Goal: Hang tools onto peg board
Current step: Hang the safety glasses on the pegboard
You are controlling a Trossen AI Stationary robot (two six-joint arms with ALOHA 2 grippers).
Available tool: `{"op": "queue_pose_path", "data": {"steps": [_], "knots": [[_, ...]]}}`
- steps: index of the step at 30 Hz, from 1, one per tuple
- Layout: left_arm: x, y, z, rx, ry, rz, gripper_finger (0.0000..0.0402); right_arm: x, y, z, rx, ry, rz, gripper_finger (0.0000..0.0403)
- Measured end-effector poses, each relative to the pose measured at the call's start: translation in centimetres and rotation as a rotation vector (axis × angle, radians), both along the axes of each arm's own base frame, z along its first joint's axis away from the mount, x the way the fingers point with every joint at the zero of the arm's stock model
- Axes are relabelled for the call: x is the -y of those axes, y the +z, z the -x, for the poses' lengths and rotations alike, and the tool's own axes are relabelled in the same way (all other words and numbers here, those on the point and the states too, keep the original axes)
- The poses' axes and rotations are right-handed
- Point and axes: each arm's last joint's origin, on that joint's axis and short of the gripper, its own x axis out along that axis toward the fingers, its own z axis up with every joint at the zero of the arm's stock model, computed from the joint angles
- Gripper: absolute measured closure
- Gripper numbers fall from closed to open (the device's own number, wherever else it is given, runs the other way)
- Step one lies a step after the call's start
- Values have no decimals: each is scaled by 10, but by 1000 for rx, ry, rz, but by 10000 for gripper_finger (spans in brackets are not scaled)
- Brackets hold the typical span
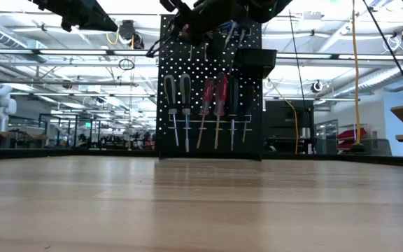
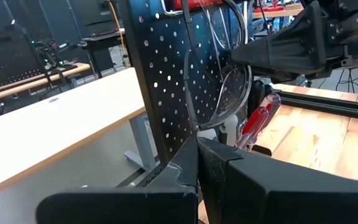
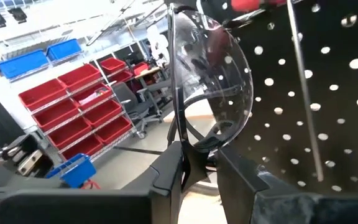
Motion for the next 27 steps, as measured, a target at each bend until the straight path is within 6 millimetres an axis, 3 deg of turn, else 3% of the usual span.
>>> {"op": "queue_pose_path", "data": {"steps": [27], "knots": [[0, -2, 0, -23, -1, 5, 400, 16, -4, 3, 12, -9, -60, 330]]}}
